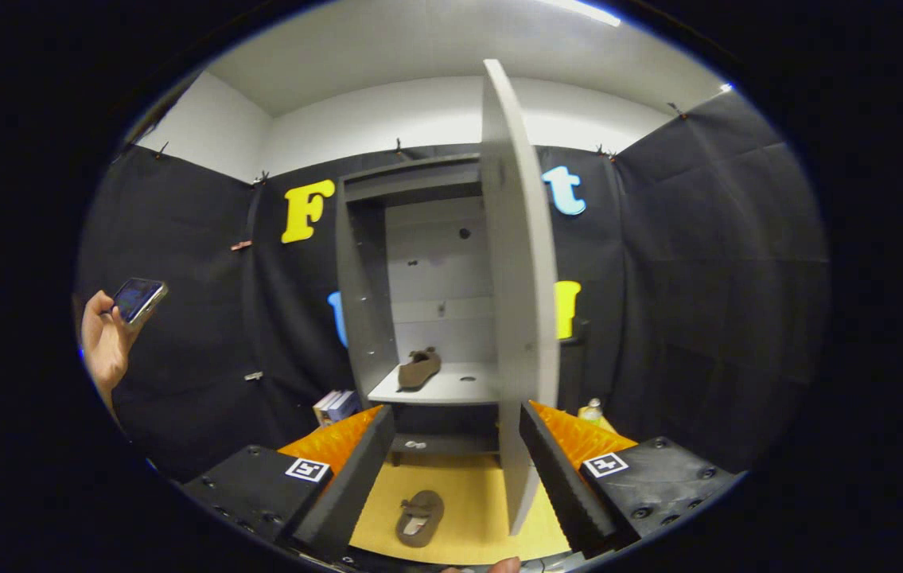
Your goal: Open the shoe cabinet door, grab the shoes and put them into the shoe cabinet, then close the shoe cabinet door.
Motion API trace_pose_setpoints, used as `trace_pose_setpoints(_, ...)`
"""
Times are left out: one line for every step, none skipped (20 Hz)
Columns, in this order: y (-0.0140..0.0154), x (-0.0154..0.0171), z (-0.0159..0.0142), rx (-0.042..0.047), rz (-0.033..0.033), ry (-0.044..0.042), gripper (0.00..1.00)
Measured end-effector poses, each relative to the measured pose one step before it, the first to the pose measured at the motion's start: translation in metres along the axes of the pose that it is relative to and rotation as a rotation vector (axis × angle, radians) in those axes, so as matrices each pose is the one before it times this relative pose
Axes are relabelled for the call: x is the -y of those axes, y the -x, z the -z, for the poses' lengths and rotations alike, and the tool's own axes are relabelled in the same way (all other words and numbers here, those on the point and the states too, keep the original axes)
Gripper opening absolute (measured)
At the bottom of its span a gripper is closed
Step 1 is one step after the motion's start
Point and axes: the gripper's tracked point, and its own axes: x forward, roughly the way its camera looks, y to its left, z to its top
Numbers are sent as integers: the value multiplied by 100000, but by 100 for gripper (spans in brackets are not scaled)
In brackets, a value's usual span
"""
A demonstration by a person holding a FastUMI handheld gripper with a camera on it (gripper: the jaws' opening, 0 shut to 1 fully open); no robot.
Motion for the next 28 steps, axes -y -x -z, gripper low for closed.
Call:
trace_pose_setpoints(-798,-1274,1708,-3963,-1993,-104,99)
trace_pose_setpoints(-900,-765,1664,-3449,-1050,225,99)
trace_pose_setpoints(-1157,-877,1467,-3111,-950,-530,99)
trace_pose_setpoints(-1034,-989,1695,-3850,-2055,-888,98)
trace_pose_setpoints(-1320,-980,1997,-4564,-1645,-175,98)
trace_pose_setpoints(-1184,-514,2026,-4681,-488,1032,98)
trace_pose_setpoints(-1493,-394,2237,-5550,124,1308,99)
trace_pose_setpoints(-1350,-528,2047,-4998,-522,-71,99)
trace_pose_setpoints(-1400,-300,1881,-4504,-440,-1519,99)
trace_pose_setpoints(-1386,-283,1840,-4252,-275,-2129,99)
trace_pose_setpoints(-1504,18,1891,-3751,678,-1651,99)
trace_pose_setpoints(-1501,343,1862,-3921,1126,-1440,99)
trace_pose_setpoints(-1506,319,2077,-4564,945,-1438,99)
trace_pose_setpoints(-1447,7,1737,-4138,258,-2197,99)
trace_pose_setpoints(-1642,171,1654,-3309,429,-1840,99)
trace_pose_setpoints(-1376,287,1602,-3380,329,-582,99)
trace_pose_setpoints(-1709,259,1524,-3269,958,-656,99)
trace_pose_setpoints(-1527,160,1041,-1962,-110,-502,99)
trace_pose_setpoints(-1641,218,942,-2232,691,-115,99)
trace_pose_setpoints(-1677,345,1053,-2105,809,-775,98)
trace_pose_setpoints(-1660,203,736,-2209,963,-1462,98)
trace_pose_setpoints(-1502,145,356,-1454,654,-1634,96)
trace_pose_setpoints(-1432,172,280,-335,1255,-552,96)
trace_pose_setpoints(-1183,174,387,-391,1689,-107,89)
trace_pose_setpoints(-1533,-31,-101,1807,679,-1353,83)
trace_pose_setpoints(-1285,63,-289,2625,1946,-1464,78)
trace_pose_setpoints(-1209,458,-106,1789,3753,49,72)
trace_pose_setpoints(-769,647,-349,2787,3168,-222,66)
